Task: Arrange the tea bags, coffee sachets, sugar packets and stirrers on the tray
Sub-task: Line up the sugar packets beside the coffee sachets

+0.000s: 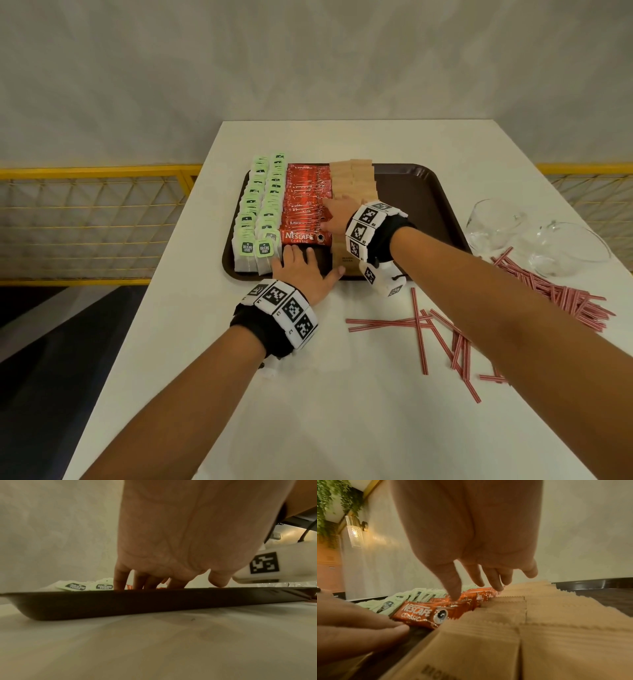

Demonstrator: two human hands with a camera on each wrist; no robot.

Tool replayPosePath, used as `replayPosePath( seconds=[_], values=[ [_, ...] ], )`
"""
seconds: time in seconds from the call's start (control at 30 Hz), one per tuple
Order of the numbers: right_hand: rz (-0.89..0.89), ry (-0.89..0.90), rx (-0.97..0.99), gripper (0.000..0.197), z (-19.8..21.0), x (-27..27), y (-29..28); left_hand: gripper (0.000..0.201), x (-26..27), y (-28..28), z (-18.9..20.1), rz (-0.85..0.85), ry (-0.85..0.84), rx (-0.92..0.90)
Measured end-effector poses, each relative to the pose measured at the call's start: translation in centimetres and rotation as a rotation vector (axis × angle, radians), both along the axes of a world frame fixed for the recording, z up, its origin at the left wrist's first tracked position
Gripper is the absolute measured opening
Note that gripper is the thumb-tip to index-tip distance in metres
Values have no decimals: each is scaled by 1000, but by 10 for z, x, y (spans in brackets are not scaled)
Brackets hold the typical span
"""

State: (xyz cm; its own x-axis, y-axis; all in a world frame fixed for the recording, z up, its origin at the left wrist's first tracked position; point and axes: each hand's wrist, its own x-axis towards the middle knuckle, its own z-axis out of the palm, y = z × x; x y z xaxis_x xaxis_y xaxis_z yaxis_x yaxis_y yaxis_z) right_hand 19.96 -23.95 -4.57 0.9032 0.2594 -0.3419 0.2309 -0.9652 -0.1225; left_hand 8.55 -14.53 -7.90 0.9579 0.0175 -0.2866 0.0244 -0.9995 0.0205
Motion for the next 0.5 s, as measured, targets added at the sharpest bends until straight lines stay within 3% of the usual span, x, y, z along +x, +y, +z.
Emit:
replayPosePath(
  seconds=[0.1, 0.2, 0.27, 0.4, 0.5],
  values=[
    [39, -10, 26, 86, -5, -3, -7, 82, 4, 2, 1, 7, 10, 6],
    [37, -10, 20, 92, -6, -6, -9, 83, 7, 4, 1, 5, 19, -5],
    [20, 0, 72, 89, -4, -5, -10, 82, 5, 4, 4, 3, 32, -18],
    [-38, 16, 362, 68, 19, -14, -22, 73, 0, -3, 21, -76, -47, -35],
    [-154, 14, 508, 53, 41, -29, -46, 53, -2, -14, 36, -169, -81, -214]
  ],
)
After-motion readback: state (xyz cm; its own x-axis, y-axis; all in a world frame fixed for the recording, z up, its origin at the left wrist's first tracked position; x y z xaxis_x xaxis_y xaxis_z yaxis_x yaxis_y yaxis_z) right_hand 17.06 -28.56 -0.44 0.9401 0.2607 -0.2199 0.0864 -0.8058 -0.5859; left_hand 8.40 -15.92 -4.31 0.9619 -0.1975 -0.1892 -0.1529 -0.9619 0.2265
